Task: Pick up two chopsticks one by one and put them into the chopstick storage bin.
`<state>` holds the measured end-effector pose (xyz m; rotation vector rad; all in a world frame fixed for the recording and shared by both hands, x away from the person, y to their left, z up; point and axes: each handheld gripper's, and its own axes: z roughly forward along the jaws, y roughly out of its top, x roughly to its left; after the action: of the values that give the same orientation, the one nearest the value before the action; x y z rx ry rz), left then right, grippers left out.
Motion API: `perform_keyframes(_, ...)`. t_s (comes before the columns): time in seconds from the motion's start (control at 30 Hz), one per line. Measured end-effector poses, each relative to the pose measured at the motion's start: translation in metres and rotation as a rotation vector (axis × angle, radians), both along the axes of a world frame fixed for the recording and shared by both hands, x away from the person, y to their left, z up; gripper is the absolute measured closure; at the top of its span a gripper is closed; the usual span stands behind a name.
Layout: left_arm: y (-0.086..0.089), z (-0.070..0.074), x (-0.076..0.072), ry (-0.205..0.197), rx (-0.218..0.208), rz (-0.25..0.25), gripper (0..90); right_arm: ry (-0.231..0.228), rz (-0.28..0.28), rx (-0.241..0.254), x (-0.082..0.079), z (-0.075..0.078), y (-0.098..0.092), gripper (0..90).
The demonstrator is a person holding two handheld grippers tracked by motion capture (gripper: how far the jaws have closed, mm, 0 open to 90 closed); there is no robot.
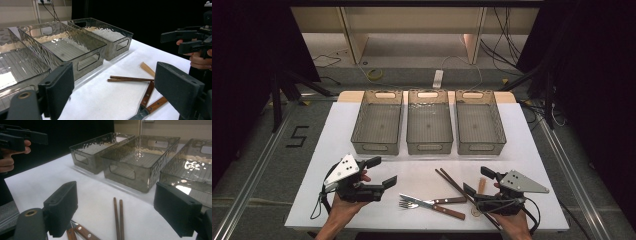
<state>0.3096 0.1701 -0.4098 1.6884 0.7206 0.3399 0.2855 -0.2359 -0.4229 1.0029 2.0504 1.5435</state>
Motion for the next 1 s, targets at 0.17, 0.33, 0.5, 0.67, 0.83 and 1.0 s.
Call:
perform_keyframes(0.17,0.000,0.000,0.000,-0.002,0.000,0.002,15.8,0.021,0.012,-0.018,0.002,0.003,0.000,23.6)
perform_keyframes(0.33,0.000,0.000,0.000,-0.008,0.000,0.007,15.8,0.052,0.031,-0.093,0.003,0.009,0.002,29.2)
perform_keyframes(0.5,0.000,0.000,0.000,-0.008,-0.004,0.009,15.7,0.109,0.057,-0.188,0.005,0.011,0.006,35.3)
perform_keyframes(0.67,-0.001,0.000,0.000,-0.007,-0.002,0.007,15.7,0.194,0.056,-0.299,0.015,0.008,0.012,40.1)
perform_keyframes(0.83,-0.001,0.000,0.000,-0.007,-0.002,0.006,15.7,0.299,0.074,-0.432,0.026,0.004,0.016,50.5)
perform_keyframes(1.0,-0.001,0.000,0.000,-0.006,-0.001,0.006,15.8,0.351,0.107,-0.523,0.029,-0.004,0.022,58.8)
